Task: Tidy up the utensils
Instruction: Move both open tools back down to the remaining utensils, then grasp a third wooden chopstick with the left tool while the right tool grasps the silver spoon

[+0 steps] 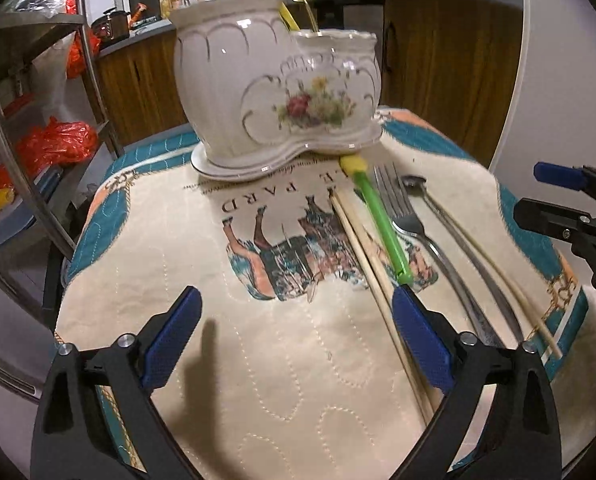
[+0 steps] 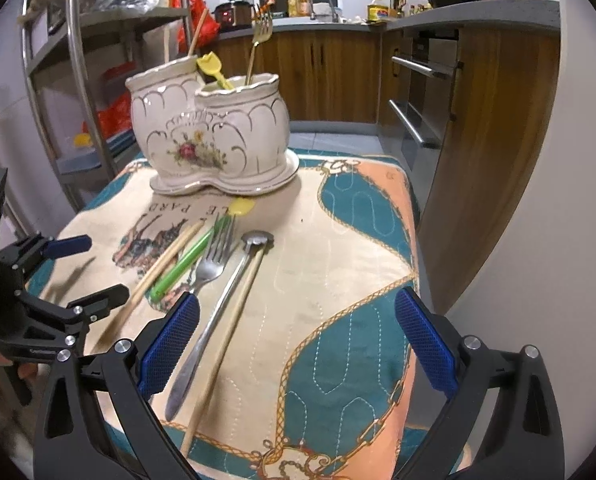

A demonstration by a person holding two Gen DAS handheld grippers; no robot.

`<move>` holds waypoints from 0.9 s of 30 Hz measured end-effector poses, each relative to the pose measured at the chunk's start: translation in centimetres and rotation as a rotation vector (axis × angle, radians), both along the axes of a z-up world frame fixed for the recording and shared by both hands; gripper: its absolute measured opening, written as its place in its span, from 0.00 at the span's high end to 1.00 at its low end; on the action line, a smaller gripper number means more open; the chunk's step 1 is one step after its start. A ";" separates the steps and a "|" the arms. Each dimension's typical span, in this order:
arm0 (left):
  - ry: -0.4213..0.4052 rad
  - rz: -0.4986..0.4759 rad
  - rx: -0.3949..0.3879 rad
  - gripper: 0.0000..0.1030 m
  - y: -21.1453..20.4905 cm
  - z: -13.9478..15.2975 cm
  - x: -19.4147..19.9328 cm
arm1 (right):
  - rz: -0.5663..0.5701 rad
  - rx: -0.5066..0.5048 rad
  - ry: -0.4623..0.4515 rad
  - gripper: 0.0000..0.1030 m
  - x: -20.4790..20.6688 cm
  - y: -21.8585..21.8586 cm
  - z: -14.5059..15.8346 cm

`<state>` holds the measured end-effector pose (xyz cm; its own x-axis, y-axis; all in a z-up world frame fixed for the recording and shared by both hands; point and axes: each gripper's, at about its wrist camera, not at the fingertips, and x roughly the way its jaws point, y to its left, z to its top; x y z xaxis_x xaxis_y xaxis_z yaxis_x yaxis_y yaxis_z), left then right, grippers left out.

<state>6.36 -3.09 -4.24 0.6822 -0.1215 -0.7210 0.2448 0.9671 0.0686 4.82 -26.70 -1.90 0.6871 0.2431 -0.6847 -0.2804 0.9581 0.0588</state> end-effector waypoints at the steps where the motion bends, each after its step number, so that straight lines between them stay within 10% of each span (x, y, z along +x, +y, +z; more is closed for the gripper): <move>1: 0.003 0.001 0.007 0.11 0.0 -0.1 0.0 | 0.002 -0.006 0.007 0.05 0.1 0.1 -0.2; 8: 0.020 -0.021 0.008 0.30 -0.2 0.0 0.2 | 0.048 -0.038 0.035 0.15 0.1 0.9 -1.0; 18: 0.059 -0.129 0.002 0.84 -1.3 0.4 -0.2 | 0.138 0.019 0.131 0.68 1.2 3.5 -1.4; 27: 0.068 -0.142 0.016 0.89 -0.8 0.5 0.0 | 0.147 -0.025 0.177 0.87 2.6 5.5 -1.7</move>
<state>6.39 -3.93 -3.72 0.6084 -0.2015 -0.7676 0.3833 0.9215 0.0619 7.45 -21.17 -3.60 0.5141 0.3132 -0.7985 -0.4049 0.9093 0.0960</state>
